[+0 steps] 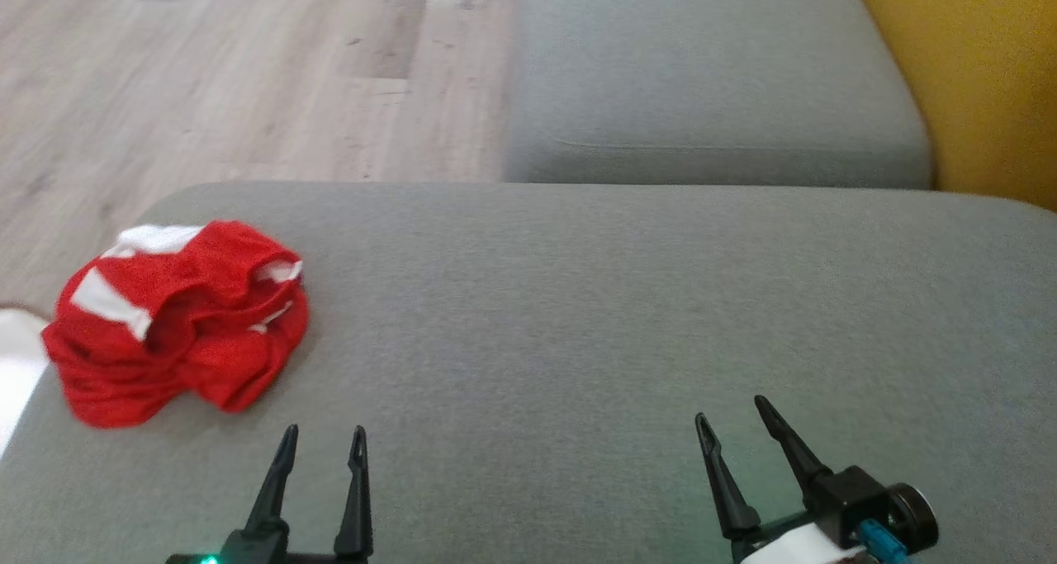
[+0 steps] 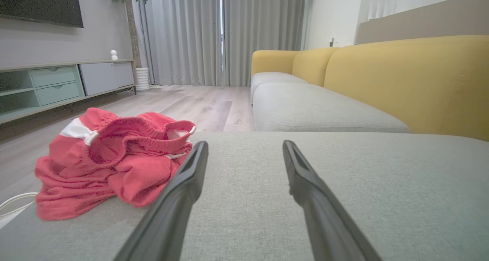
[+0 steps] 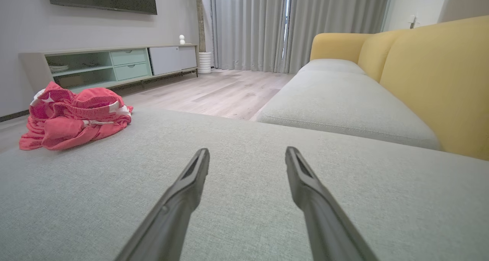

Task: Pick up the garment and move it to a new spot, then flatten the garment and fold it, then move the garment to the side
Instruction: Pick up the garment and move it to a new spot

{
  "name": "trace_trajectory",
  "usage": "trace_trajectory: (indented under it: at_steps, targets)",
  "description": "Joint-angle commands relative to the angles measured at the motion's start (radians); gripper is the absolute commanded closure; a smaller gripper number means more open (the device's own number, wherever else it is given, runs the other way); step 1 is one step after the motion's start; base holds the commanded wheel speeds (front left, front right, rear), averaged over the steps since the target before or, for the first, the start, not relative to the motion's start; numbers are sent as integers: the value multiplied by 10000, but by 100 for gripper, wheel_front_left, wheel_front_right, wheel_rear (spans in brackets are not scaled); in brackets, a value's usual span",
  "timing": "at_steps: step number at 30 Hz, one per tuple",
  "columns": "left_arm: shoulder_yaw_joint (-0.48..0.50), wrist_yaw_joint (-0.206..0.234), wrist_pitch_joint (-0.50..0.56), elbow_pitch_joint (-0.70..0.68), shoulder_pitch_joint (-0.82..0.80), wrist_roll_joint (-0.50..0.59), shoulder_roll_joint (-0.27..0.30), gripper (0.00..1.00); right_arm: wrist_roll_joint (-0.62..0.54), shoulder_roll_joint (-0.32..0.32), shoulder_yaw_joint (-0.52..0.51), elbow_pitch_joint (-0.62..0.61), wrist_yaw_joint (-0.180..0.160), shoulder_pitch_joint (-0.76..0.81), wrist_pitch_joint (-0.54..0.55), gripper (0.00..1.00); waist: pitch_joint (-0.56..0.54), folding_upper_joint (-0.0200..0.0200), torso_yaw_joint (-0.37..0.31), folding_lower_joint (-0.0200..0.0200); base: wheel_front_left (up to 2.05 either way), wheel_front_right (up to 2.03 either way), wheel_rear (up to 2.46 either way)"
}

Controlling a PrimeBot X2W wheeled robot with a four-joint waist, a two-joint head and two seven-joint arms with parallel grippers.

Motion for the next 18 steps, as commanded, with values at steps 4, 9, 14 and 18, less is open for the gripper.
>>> trace_trajectory:
  at_steps: [4, 9, 14, 18]
  targets:
    - [561, 76, -97, -382, -280, 23, 54, 0, 106, -115, 394, -328, 77, -338, -111, 0, -21, 0, 994, 0, 0, 0, 0]
    - [797, 92, -97, -426, -177, 100, 94, 0, 239, -115, 491, -335, 77, -297, -111, 0, -21, 0, 1777, 0, 0, 0, 0]
    - [1039, 14, -97, -595, -55, 103, 147, 0, 418, -115, 384, -305, 77, -231, -111, 0, -75, 0, 2598, 0, 0, 0, 0]
    - [1272, 60, -97, -742, 9, 84, 176, 0, 498, -115, 427, -239, 77, -333, -111, 0, 10, 0, 2774, 0, 0, 0, 0]
